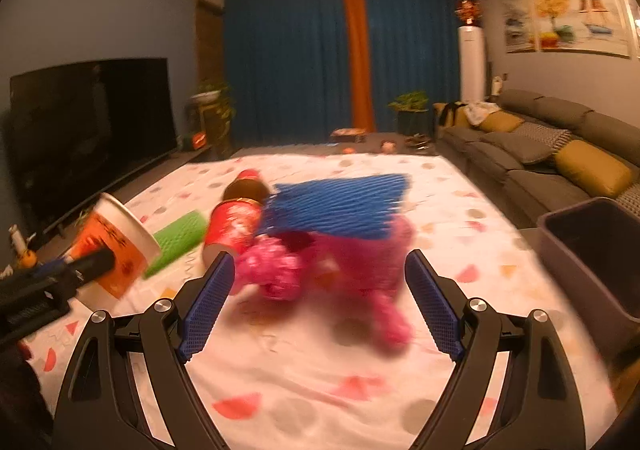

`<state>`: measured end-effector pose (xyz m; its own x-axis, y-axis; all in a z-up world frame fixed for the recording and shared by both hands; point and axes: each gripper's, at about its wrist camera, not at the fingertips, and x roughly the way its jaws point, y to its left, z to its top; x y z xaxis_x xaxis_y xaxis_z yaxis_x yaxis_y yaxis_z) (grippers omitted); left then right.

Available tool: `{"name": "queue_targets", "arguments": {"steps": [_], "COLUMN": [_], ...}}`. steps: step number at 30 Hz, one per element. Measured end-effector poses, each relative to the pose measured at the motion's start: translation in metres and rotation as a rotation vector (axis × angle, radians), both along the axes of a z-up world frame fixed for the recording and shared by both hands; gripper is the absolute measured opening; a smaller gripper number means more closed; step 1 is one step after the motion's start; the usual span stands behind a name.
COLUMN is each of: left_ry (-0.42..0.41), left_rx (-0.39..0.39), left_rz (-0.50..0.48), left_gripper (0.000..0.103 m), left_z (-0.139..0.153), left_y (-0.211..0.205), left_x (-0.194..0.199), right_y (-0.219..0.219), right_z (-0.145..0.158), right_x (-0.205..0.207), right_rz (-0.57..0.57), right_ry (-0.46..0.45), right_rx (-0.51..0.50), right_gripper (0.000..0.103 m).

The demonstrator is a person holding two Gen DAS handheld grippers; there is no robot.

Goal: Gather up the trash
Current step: 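Return to the table and grasp the white apple-print paper cup with the left tool, then grasp the pink plastic bag with the right tool while the left tool holds the cup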

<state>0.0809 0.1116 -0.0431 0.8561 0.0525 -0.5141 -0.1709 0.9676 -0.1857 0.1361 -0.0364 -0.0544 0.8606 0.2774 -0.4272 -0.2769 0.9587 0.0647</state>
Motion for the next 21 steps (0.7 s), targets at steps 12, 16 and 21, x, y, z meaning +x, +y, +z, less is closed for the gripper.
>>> {"name": "queue_targets", "arguments": {"steps": [12,16,21], "left_ry": [-0.017,-0.019,-0.017], "left_rx": [-0.028,-0.042,-0.050], "left_rz": [0.067,0.064,0.061], "left_gripper": [0.058,0.058,0.058], "left_z": [0.003,0.001,-0.001], "left_y": [0.042,0.046,0.046], "left_x": [0.002,0.003,0.001], "right_y": [0.045,0.050,0.052], "right_z": [-0.021,-0.028,-0.037], "right_x": [0.046,0.063,0.075], "right_rz": [0.017,0.024,0.052], "right_ry": [0.106,0.172,0.242], "right_rx": [-0.062,-0.069,-0.062], "right_gripper": [0.071,0.060,0.046]}}
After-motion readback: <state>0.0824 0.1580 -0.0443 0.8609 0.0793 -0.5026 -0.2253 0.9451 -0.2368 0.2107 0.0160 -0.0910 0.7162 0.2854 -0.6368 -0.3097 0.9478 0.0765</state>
